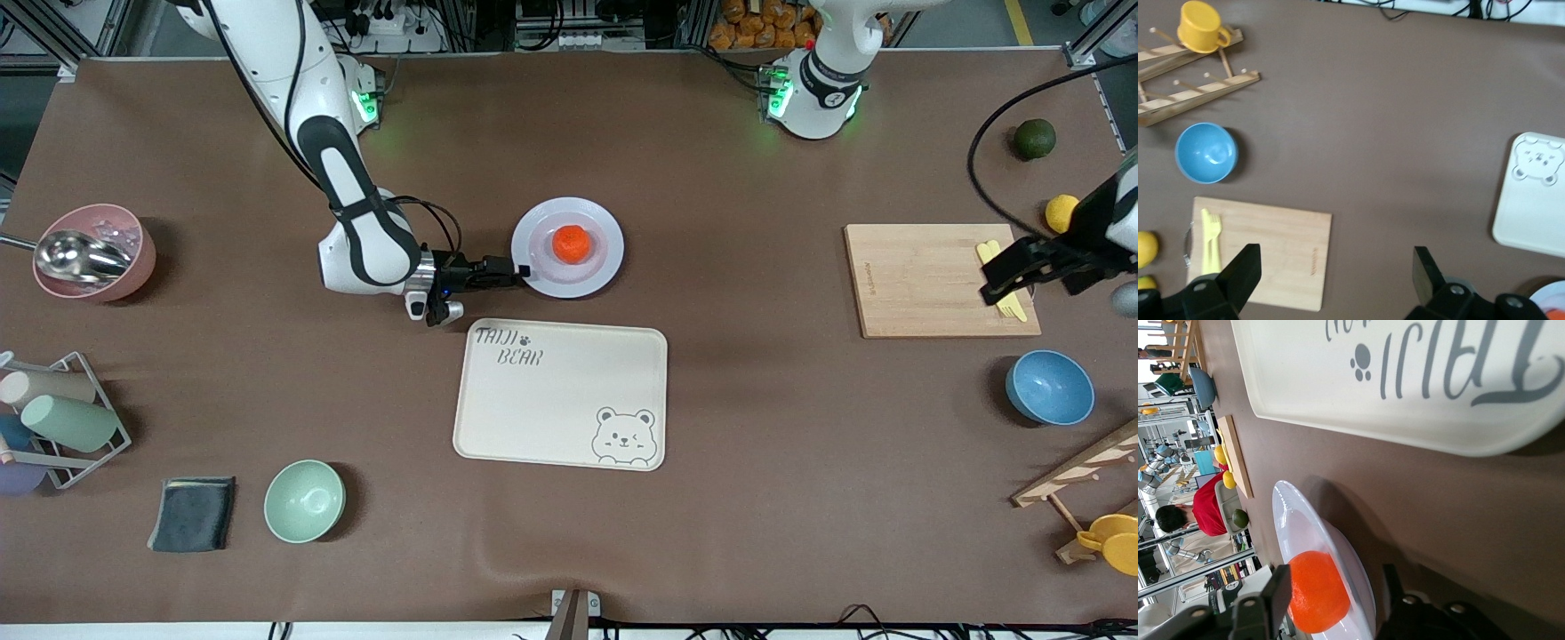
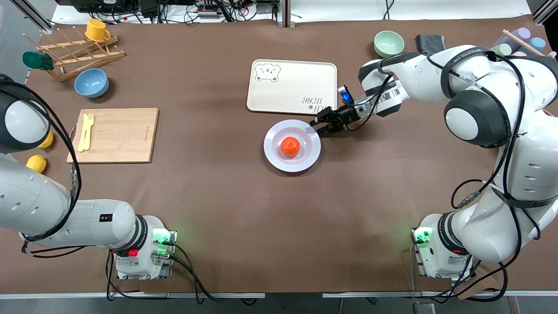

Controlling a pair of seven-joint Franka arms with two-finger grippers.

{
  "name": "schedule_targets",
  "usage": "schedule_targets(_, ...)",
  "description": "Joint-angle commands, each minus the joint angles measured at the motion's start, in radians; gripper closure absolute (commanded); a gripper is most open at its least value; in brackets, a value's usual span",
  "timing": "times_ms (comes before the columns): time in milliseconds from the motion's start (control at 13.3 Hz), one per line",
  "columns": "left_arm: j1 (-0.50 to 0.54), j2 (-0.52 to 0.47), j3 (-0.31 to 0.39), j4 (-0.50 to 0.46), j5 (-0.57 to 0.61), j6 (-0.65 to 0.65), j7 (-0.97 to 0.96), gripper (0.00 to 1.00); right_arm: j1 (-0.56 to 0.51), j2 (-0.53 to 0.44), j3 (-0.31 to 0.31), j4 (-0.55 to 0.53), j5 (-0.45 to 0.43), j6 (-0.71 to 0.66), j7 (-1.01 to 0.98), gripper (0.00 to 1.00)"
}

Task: Place orange and plate with both arms
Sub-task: 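Open the left gripper and withdraw while the right gripper nears the plate, then grip the plate rim with the right gripper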

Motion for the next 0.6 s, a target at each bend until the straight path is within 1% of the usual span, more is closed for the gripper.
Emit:
schedule_targets(0,-0.046,-0.037,0.026,-0.034,-0.019,-0.049,-0.012,0.0,0.014,-0.003,-0.005,-0.013,0.042,0.006,-0.019,0.43)
schedule_targets(75,-0.058,-0.031,0.026,-0.026,-0.021,-0.076,-0.013,0.0,0.031,-0.004,-0.005,-0.016,0.069,0.006,-0.019,0.48)
schedule_targets(226,-0.054,-0.026,0.023,-0.026,-0.022,-0.075,-0.004,0.0,0.061,-0.007,-0.007,-0.019,0.105,0.038,-0.019,0.59)
schedule_targets(376,-0.051,-0.027,0.018,-0.029,-0.021,-0.081,0.0,0.0,0.069,-0.011,-0.005,-0.019,0.105,0.053,-0.019,0.62)
schedule_targets(452,-0.051,-0.03,0.015,-0.026,-0.022,-0.081,0.0,0.0,0.069,-0.011,-0.005,-0.019,0.105,0.055,-0.021,0.67)
schedule_targets(527,-0.052,-0.04,0.017,-0.027,-0.022,-0.081,-0.003,0.0,0.069,-0.009,-0.007,-0.02,0.106,0.055,-0.03,0.78)
